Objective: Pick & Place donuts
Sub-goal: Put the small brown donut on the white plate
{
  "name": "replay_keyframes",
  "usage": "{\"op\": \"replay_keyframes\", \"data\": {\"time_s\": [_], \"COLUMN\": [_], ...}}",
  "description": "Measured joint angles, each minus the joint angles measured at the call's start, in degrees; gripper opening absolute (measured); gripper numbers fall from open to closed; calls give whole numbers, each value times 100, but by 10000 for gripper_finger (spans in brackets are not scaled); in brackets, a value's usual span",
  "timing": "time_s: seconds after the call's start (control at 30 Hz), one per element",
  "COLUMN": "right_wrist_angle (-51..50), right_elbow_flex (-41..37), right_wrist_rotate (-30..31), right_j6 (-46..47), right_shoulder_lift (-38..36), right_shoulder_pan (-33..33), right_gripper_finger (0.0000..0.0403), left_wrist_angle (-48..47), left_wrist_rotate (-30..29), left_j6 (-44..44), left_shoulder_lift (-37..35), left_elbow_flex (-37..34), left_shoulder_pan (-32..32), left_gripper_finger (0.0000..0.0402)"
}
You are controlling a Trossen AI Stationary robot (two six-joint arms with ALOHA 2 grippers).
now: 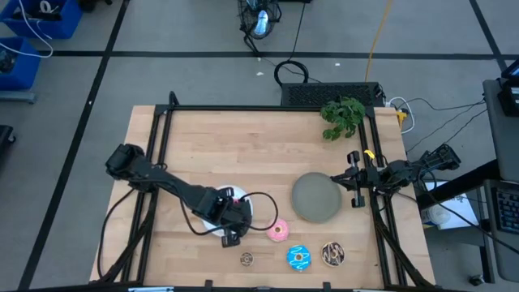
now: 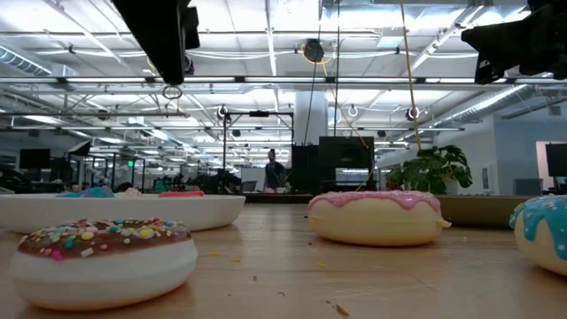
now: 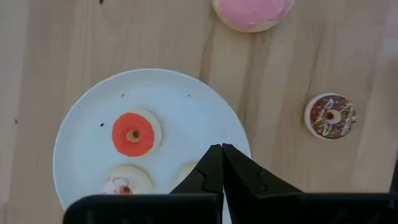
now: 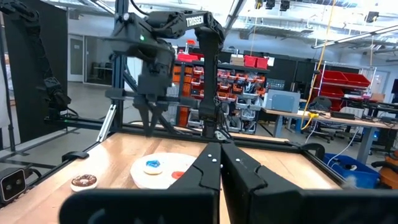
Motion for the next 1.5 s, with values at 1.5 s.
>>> {"op": "replay_keyframes", "data": {"time_s": [1.5], "right_wrist_angle": [2], "right_elbow_flex": [0], "right_wrist_rotate": [-2], "right_j6": [6], "right_shoulder_lift": [1], "right_shoulder_pan": [0], "right_gripper_finger": [0], "left_wrist_angle": [-1345], "left_wrist_rotate": [382], "left_j6": [1298], "left_shoulder_lift": [2100], "left_elbow_flex": [3634], "left_shoulder_pan": [-731], "left_gripper_finger": [7]}}
